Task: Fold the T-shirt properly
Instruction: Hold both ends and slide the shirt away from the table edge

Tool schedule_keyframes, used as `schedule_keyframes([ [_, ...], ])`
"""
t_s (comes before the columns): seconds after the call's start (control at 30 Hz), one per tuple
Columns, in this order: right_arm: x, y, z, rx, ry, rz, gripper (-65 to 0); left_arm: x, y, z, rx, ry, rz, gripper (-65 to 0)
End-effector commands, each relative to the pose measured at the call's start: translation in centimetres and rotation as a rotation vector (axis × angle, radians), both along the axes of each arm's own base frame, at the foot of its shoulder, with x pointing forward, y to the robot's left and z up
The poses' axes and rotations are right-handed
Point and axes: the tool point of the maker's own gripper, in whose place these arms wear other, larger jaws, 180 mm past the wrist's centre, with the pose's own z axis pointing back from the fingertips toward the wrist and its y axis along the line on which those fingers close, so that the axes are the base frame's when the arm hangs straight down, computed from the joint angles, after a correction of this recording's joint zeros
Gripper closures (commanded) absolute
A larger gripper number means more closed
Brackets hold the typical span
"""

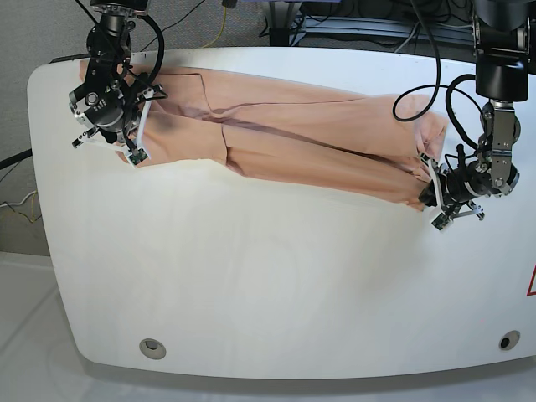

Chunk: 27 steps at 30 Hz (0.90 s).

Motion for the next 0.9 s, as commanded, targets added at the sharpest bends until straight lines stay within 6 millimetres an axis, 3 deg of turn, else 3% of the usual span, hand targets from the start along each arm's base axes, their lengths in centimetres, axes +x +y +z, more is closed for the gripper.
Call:
schedule_keyframes([
  [0.0, -0.2, -1.2, 0.7, -0.05, -0.002, -0.016, 0.0, 1.2, 1.4, 1.6, 0.05, -0.046, 0.008, -2.1],
  [0.37, -2.3, -1.1, -0.5, -0.045, 0.053, -0.015, 0.0, -0.1, 1.5, 0.3, 0.055, -0.013, 0.007, -2.1],
  [0.7, -2.7, 0.2, -1.3, 0.0, 0.051, -0.017, 0.0, -2.5, 0.8, -1.8, 0.035, 0.042, 0.006, -2.1],
  [0.87, -3.1, 0.4, -2.7, 0.025, 0.085, -0.021, 0.0, -3.0, 0.3, -2.4, 0.025, 0.055, 0.005, -2.1],
])
